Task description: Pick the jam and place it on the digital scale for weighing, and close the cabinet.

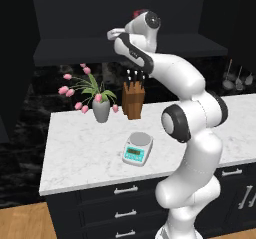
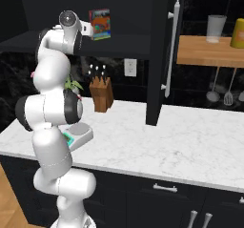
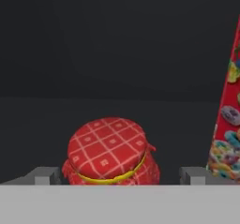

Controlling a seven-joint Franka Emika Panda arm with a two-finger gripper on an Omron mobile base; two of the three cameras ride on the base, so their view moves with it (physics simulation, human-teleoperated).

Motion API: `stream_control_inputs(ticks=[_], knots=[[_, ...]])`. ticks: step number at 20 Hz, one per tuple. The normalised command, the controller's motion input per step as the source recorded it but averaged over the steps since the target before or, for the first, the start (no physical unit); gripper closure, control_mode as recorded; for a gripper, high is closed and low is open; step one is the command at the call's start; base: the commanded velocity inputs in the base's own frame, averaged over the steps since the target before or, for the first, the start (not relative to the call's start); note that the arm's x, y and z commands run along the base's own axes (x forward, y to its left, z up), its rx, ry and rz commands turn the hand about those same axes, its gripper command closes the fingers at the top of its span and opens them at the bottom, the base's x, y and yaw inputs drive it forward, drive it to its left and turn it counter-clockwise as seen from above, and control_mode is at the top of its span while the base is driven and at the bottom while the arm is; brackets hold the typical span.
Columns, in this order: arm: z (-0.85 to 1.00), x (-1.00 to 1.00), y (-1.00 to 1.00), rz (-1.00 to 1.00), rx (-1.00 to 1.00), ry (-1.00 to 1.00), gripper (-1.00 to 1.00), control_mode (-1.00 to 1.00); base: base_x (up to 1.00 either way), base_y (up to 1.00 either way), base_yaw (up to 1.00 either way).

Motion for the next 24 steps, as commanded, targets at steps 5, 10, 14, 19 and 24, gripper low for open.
stream_control_inputs(ticks=[5, 10, 14, 19, 24], knots=[[-0.08, 0.11, 0.18, 0.0, -0.01, 0.0, 1.0, -1.0, 0.0, 0.0, 0.0], [-0.13, 0.04, 0.13, 0.0, 0.0, 0.0, 1.0, -1.0, 0.0, 0.0, 0.0], [-0.24, -0.23, 0.0, 0.0, 0.0, -0.01, 1.0, -1.0, 0.0, 0.0, 0.0], [-0.34, -0.93, 0.0, 0.0, 0.04, -0.23, 1.0, -1.0, 0.0, 0.0, 0.0], [0.08, -1.0, -0.11, 0.01, 0.12, -0.11, 1.0, -1.0, 0.0, 0.0, 0.0]])
